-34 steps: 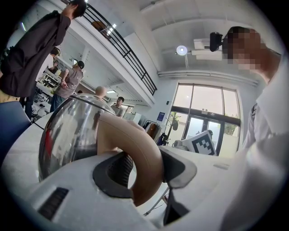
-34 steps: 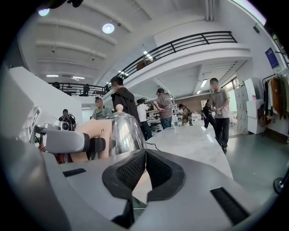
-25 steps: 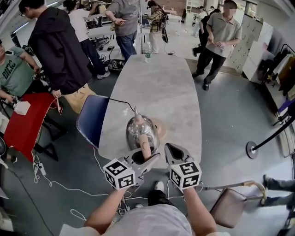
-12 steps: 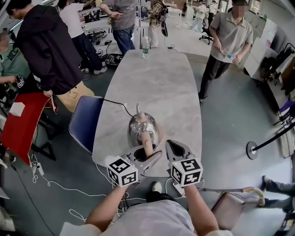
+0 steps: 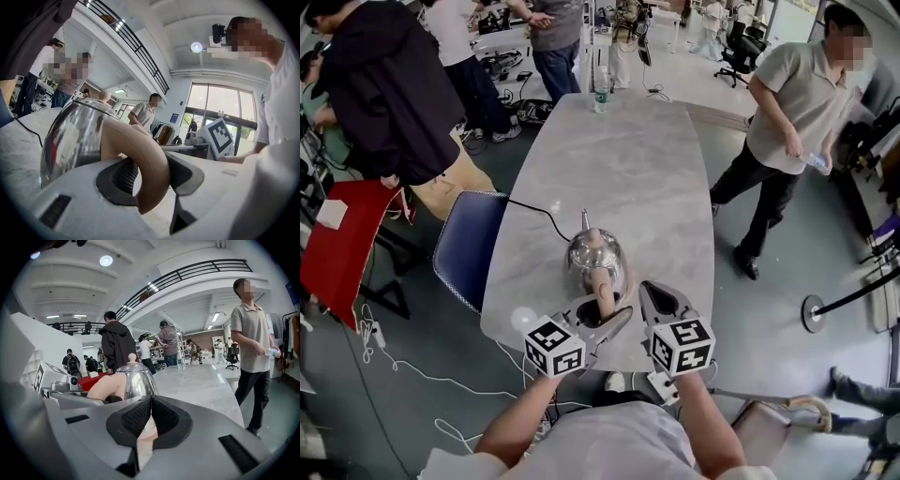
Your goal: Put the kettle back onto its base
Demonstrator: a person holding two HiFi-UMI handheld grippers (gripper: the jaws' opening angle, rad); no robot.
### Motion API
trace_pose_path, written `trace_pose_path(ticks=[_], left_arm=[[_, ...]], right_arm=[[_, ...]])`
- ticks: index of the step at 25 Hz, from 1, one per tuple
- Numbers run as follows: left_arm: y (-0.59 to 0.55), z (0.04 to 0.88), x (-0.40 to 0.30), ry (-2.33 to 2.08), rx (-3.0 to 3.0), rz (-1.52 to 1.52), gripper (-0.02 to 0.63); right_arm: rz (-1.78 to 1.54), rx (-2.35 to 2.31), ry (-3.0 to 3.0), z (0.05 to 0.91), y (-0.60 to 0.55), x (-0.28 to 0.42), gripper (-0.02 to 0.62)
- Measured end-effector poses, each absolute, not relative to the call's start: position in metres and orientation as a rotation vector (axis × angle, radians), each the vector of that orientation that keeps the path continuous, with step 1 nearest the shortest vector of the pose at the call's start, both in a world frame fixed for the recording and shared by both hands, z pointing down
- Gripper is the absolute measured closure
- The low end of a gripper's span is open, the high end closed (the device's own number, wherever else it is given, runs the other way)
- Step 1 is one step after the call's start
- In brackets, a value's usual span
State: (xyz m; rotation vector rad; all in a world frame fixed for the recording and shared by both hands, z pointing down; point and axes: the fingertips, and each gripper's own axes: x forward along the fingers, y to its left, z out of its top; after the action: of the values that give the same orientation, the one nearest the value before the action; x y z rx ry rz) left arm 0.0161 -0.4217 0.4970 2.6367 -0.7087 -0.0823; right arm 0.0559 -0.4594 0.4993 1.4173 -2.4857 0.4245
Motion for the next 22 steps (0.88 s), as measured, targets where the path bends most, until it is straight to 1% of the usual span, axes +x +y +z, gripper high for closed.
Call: trace_pose_path(ticks=[22], left_arm=[[-0.434, 0.520, 0.030, -0.693, 2.685, -0.028, 0.437]], right_arm=[[0.464, 1.426, -2.460, 0.510, -0.473, 0.061, 0.591]])
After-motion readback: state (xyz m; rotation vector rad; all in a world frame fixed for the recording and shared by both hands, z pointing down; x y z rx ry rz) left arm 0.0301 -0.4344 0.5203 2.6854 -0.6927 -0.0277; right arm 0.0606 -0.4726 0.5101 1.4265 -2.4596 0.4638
